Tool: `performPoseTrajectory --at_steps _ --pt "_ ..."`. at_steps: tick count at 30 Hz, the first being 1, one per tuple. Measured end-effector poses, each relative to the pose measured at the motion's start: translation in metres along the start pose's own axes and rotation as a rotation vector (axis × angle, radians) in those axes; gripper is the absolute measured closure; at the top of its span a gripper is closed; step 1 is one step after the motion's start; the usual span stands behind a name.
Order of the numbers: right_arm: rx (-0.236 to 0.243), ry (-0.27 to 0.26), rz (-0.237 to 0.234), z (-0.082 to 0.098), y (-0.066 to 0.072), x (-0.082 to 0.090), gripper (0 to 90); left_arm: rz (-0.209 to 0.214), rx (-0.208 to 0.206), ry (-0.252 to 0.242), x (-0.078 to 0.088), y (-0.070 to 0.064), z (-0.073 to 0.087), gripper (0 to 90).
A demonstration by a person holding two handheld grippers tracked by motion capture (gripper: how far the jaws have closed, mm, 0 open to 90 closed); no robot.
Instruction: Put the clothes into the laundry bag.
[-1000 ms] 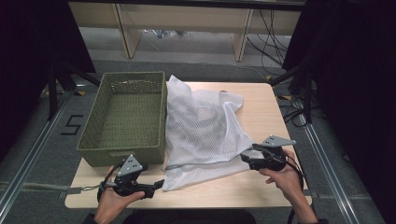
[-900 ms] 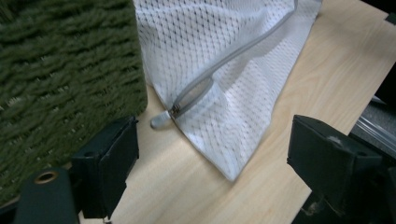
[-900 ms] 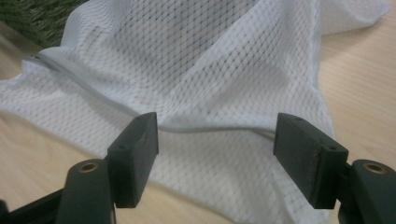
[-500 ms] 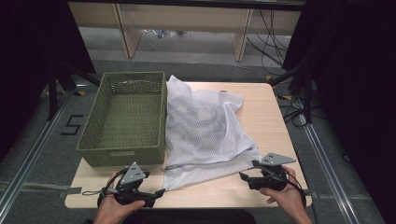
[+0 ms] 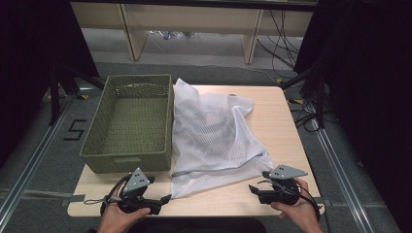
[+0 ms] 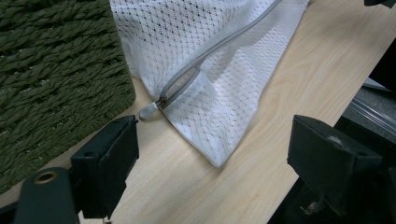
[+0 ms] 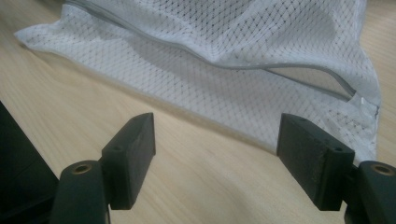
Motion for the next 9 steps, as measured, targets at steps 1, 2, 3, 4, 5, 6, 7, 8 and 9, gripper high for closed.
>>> performPoseTrajectory --at_steps 1,2,3,4,5,6,7,8,9 --pt "-0.007 -0.001 -0.015 0.0000 0.0007 -0.0007 29.3 0.004 -0.005 0.003 0.0001 0.0003 0.0002 16.3" --pt "-0.004 0.004 -0.013 0.0000 0.0000 -0.0002 29.3 0.002 -0.004 0.002 -0.0001 0.0004 0.0003 16.2" --pt "-0.006 -0.004 0.002 -0.0003 -0.0010 -0.0001 29.3 0.005 -0.021 0.017 0.0009 0.0017 0.0014 16.3" --pt "-0.003 -0.003 0.003 -0.0002 -0.0013 -0.0004 29.3 0.000 -0.036 0.030 0.0015 0.0036 0.0027 16.3" --pt "-0.003 -0.003 0.003 -0.0001 -0.0015 -0.0007 29.3 -0.004 -0.018 0.030 0.0012 0.0031 0.0029 16.3" --pt "-0.005 0.001 0.014 0.0002 -0.0020 0.0001 29.3 -0.006 -0.020 0.030 0.0013 0.0034 0.0029 16.2" --pt "-0.005 0.004 0.012 0.0003 -0.0020 -0.0001 29.3 -0.002 -0.007 0.025 0.0007 0.0029 0.0022 16.3" --pt "-0.006 0.006 0.009 0.0004 -0.0020 -0.0001 29.3 -0.004 0.004 0.018 0.0003 0.0024 0.0018 16.3" --pt "-0.007 0.007 0.010 0.0005 -0.0023 -0.0001 29.3 -0.005 0.005 0.018 0.0003 0.0026 0.0020 16.3"
Point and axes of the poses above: each handheld gripper's, and its own axes: x roughly backward along the jaws, z roughly out of its underside, y roughly to its left, the point moved 7 cm from there along -x, roughly forward along the jaws, and after that the axes turned 14 degrees about -x, right-handed, at the moved point
